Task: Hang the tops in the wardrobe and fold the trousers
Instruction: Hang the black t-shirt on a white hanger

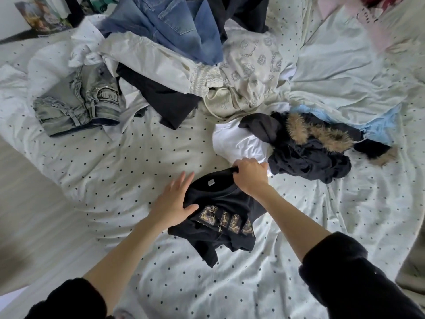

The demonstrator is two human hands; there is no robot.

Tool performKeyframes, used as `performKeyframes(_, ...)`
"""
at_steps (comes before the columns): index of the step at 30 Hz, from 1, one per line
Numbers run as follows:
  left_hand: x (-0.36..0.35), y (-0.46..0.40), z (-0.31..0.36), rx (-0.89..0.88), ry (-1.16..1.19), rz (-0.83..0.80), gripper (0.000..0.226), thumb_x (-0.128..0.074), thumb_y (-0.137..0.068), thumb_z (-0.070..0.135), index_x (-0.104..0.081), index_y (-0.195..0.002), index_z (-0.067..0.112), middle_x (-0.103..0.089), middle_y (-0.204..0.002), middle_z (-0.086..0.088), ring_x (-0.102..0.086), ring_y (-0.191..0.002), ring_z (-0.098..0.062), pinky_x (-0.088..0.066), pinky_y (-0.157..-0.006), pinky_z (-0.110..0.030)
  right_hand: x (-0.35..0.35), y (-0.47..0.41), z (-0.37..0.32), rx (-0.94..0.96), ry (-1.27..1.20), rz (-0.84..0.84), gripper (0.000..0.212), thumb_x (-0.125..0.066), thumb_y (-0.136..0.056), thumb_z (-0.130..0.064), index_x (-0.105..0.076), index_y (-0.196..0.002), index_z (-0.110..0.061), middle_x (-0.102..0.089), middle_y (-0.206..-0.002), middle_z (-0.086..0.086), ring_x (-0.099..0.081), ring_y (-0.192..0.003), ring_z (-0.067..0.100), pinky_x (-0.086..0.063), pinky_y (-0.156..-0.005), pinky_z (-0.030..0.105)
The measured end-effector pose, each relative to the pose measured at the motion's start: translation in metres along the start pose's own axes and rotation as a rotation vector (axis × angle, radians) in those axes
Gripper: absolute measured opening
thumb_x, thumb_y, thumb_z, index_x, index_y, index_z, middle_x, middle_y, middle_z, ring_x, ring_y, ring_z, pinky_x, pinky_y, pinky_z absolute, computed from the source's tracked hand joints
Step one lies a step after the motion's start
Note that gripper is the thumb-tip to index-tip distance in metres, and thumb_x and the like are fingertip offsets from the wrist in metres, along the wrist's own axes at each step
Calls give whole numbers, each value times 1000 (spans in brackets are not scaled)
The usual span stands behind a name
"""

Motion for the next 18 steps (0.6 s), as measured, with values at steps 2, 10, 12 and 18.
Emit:
performKeyframes(2,-10,-2,14,-38,-22,-103,72,-53,-94,35,-9,-150,31,-28,-152,1,-40,-131,-26,-40,-100,-36,15,12,-15,104,-32,74,27,-45,-92,-17,-62,-113,-16,-61,-109,2,-48,-110,23,-26,-93,38)
performKeyframes(10,48,101,-52,95,0,221,23,-41,-99,26,-50,-112,10,-55,-83,0,-55,-72,-19,-40,-63,-29,119,69,-111,395,-204,264,24,-51,-86,-9,-65,-106,-10,-63,-108,4,-53,-107,25,-27,-89,35)
performKeyframes(12,87,155,-81,127,40,421,17,-42,-100,26,-49,-109,14,-59,-75,-3,-56,-63,-20,-43,-59,-31,129,93,-162,503,-244,268,22,-54,-84,-7,-66,-102,-7,-64,-105,7,-58,-101,28,-35,-93,38)
performKeyframes(18,140,307,-189,490,33,741,27,-46,-98,22,-57,-120,12,-64,-75,-9,-59,-69,-29,-46,-62,-35,124,192,-325,803,-253,205,18,-56,-81,-5,-64,-98,-2,-64,-99,12,-59,-92,33,-44,-87,43)
Point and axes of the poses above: each hand's wrist, its own y-axis away from the middle knuckle, its own x-axis out of the back of the hand, z = x × y, the point moved 9 cm from there along -y, towards the middle knuckle
